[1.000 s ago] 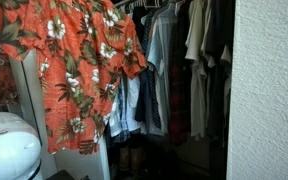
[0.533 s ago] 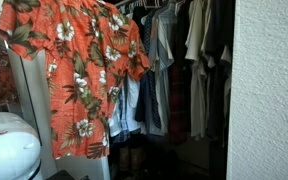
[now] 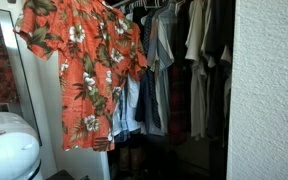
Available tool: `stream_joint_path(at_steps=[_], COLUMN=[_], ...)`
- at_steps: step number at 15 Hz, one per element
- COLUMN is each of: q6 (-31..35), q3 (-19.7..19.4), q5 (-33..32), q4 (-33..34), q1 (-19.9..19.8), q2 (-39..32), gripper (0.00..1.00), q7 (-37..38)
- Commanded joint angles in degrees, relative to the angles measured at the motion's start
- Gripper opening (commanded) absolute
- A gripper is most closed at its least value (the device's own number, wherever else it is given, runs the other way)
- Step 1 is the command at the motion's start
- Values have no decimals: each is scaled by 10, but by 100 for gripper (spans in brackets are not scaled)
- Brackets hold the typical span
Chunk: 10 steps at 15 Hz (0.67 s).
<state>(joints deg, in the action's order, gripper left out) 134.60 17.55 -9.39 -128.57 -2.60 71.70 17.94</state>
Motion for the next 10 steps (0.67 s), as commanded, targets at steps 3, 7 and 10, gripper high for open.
stream_joint_path(at_steps=[3, 7, 10], q6=[39, 47, 53], q3=[-25, -53, -74], q5=[-4, -12, -19], q4=[24, 28, 32], q1=[-29, -45, -58], q2=[-46, -58, -63], gripper=[2, 2, 2], q7=[-36, -53, -68])
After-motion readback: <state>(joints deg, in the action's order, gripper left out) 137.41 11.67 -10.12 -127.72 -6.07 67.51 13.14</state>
